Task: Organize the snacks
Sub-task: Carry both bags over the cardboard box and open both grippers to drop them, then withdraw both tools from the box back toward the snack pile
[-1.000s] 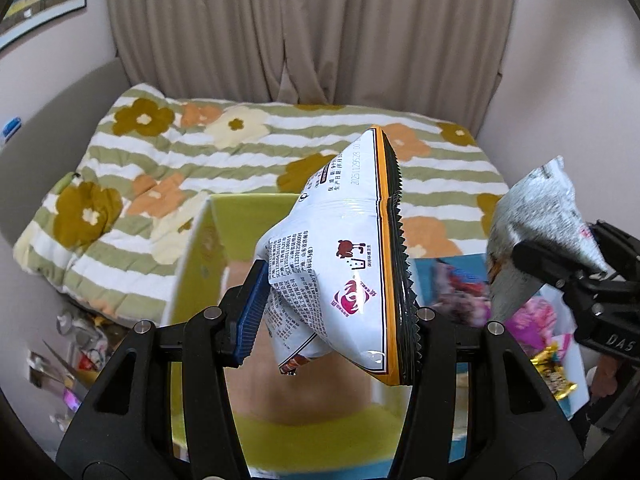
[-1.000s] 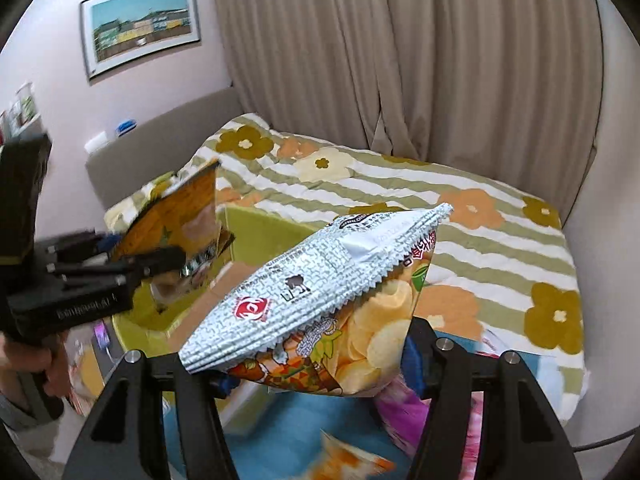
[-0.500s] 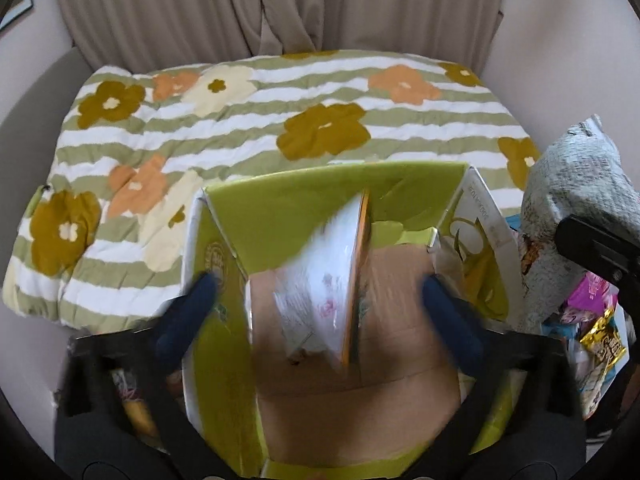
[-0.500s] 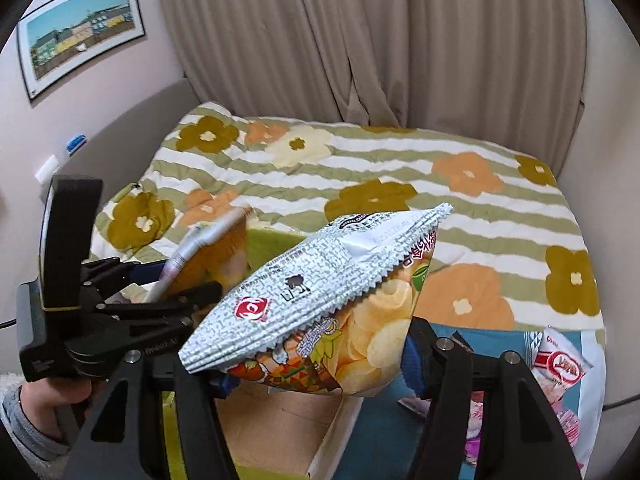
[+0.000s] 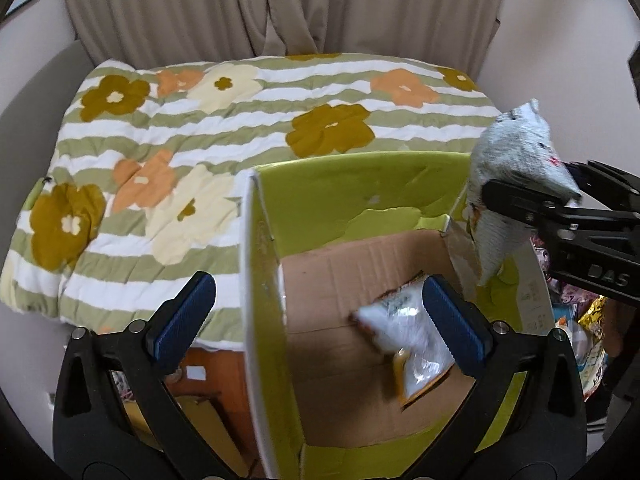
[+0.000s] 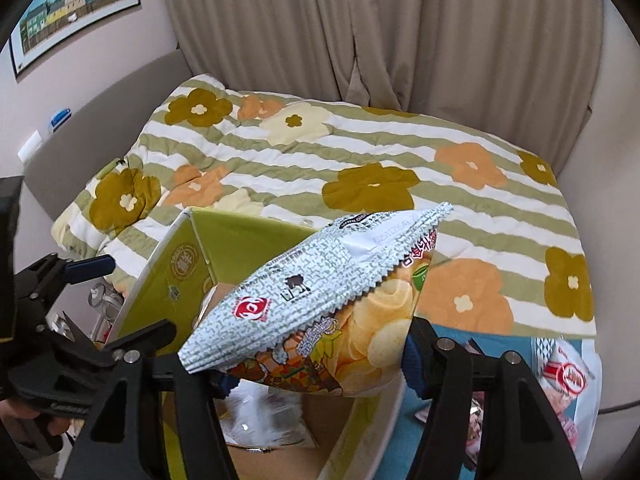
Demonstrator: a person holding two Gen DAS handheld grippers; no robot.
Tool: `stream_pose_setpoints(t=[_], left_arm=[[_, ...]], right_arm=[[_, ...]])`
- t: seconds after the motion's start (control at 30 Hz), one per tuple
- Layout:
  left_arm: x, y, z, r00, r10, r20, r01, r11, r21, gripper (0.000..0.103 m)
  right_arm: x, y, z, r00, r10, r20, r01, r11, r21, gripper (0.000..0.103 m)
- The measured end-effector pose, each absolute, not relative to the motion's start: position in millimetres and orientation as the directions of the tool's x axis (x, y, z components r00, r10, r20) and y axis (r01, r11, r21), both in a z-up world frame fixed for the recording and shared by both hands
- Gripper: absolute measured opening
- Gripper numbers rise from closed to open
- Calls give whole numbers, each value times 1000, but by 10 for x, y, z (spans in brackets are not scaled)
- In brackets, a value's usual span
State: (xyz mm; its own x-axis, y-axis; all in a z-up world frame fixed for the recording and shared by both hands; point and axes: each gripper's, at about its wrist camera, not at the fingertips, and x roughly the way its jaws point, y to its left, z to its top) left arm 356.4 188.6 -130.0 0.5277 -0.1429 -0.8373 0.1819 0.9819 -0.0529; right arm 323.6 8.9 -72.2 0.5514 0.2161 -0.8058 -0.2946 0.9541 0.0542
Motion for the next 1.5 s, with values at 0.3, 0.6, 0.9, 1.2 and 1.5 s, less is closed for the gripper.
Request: stream_pose_setpoints(t=[0.3, 0.6, 0.9, 1.2, 1.5], left_arm=[[3587, 2043, -1426, 506, -149, -849, 178, 982, -66, 102], [3467, 2009, -1245, 543, -149, -827, 174, 983, -63, 102], [3009, 1885, -771, 626, -105, -773, 112, 993, -44, 103], [2270, 1554, -358, 708, -86, -702, 58, 996, -63, 103], [1509, 980, -315, 731, -112, -674, 70, 994, -89, 103]], right_arm=[[3306, 263, -873, 567, 200, -799, -299, 954, 27, 103], [3161, 217, -774, 570, 210, -795, -288, 957, 46, 103], [2775, 2, -376, 637, 248, -730, -299, 952, 62, 103], [2124, -499, -7, 706, 249, -663, -288, 956, 54, 103], [1330, -1283, 140, 769, 191, -609, -203, 978, 51, 103]])
